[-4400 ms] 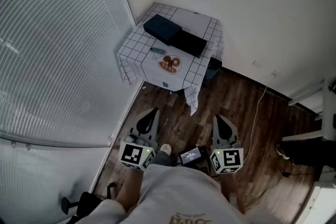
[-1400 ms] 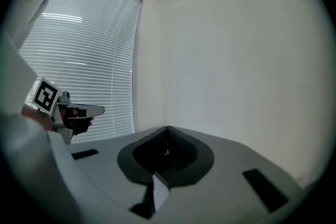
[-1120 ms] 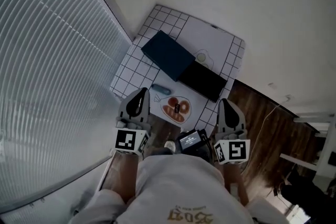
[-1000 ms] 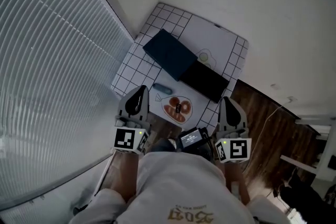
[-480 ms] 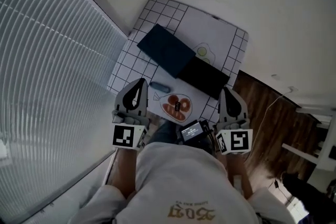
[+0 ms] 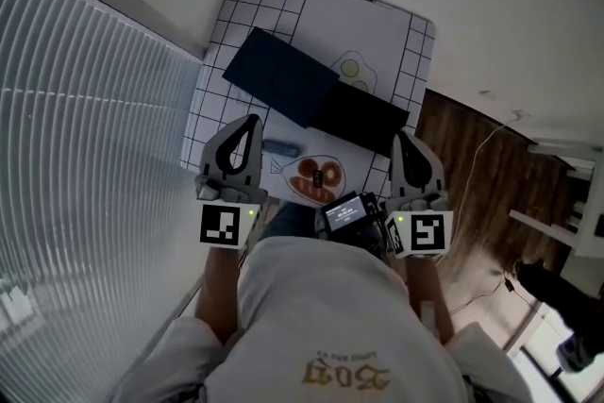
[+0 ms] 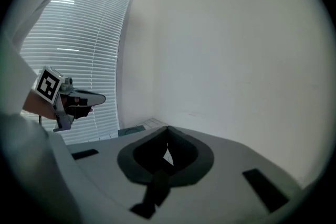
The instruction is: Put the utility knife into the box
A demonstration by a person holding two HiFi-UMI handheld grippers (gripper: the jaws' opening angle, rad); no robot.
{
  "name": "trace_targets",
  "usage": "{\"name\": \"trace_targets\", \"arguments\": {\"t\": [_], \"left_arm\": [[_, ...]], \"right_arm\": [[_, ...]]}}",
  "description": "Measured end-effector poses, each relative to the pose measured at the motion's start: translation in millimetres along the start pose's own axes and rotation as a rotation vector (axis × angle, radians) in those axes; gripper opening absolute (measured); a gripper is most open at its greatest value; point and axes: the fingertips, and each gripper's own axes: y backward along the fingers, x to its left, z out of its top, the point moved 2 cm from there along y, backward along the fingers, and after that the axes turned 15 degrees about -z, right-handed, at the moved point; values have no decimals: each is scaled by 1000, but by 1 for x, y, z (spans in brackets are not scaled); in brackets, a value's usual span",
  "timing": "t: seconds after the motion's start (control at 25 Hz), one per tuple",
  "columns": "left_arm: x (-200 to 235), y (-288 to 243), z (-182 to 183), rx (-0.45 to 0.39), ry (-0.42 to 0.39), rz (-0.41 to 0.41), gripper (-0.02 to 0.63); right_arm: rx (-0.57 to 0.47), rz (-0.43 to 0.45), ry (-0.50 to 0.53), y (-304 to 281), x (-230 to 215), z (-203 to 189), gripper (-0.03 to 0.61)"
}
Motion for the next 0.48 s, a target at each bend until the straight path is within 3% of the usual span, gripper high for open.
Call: {"name": "trace_targets", "arguments": {"t": [0.2,0.48], "left_arm": [[2,-13,-19,38,36,-63,8],[2,-24,-48,93,100,-120,8]], "right_arm": [[54,-39,-62,-9,-4,-14,7],[118,-53,1,-13,2,-46,7]]}}
